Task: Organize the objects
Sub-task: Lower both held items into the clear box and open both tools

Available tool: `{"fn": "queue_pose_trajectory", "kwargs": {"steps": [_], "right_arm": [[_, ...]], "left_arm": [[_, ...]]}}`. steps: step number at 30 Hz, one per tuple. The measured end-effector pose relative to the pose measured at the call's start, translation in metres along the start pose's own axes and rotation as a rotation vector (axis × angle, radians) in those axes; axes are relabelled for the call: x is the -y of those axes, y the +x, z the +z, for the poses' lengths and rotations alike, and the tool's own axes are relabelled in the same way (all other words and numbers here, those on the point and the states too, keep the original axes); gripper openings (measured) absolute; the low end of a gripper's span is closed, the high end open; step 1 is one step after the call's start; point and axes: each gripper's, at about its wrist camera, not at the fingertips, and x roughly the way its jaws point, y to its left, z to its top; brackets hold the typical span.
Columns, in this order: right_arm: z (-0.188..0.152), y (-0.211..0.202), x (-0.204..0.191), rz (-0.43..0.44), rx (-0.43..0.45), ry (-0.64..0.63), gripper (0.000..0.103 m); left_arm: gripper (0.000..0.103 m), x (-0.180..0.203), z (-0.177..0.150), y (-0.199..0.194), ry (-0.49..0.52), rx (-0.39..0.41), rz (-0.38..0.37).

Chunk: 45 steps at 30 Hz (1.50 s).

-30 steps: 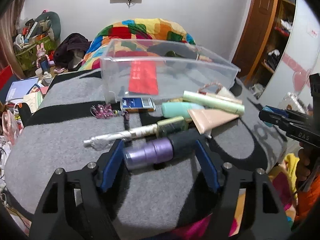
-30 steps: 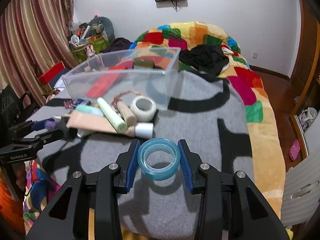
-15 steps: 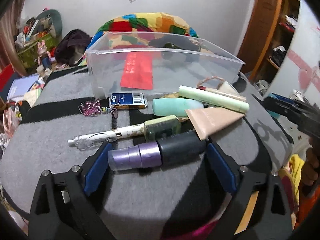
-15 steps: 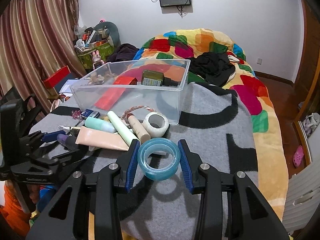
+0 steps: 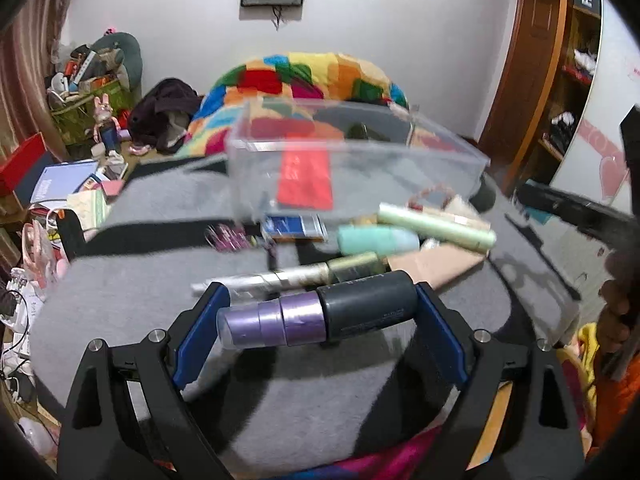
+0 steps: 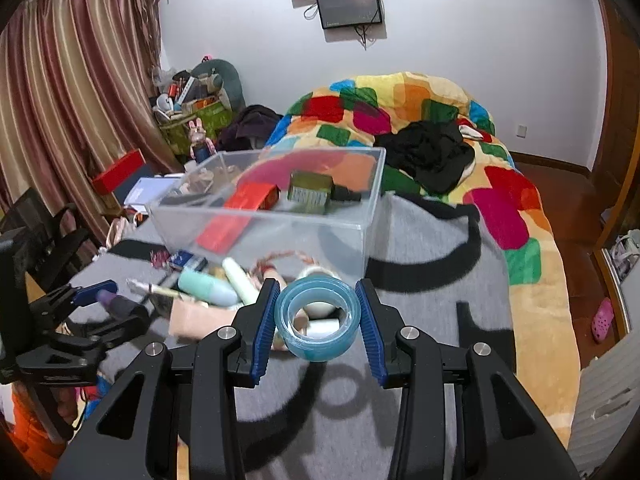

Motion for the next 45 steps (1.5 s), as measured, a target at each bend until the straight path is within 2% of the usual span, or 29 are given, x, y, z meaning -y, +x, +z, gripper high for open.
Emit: {"fn": "queue_pose_trajectory", "kwargs": {"steps": [7, 12, 17, 24, 29, 37, 39, 41, 45], "right_arm": [[0.029, 0.012, -0.003, 0.020, 0.025, 0.004, 0.036], [0.052, 0.026, -0.007, -0.003, 0.037, -0.010, 0.036], [0.068, 0.052, -0.011, -0.018, -0.001, -0.025, 0.036], [0.074, 0.092, -0.014, -0.029, -0.092, -0.033, 0.036], [0.074, 0.111, -0.019, -0.046, -0.134, -0.059, 0.036], [0.073, 0.119, -0.026, -0.016, -0.158, -0.059, 0.036], [0.072, 0.117, -0.028, -0.014, -0.157, -0.067, 0.038], [0.072, 0.113, -0.029, -0.011, -0.149, -0.068, 0.051], [0.072, 0.100, -0.032, -0.015, -0.120, -0.083, 0.054]], "left_arm": [[0.092, -0.011, 0.040, -0.015, 0.008, 0.105, 0.008], [0.092, -0.011, 0.069, -0.003, 0.030, 0.125, 0.009], [0.092, -0.007, 0.095, 0.024, 0.062, 0.094, 0.005], [0.092, -0.009, 0.113, 0.062, 0.059, 0.032, 0.004], [0.092, -0.012, 0.119, 0.082, 0.041, -0.010, -0.010], [0.092, -0.009, 0.116, 0.090, 0.061, -0.036, -0.005], [0.092, -0.010, 0.117, 0.091, 0.055, -0.045, -0.016], [0.092, -0.011, 0.116, 0.089, 0.044, -0.050, -0.033], [0.093, -0.009, 0.116, 0.079, 0.052, -0.032, -0.038]]}}
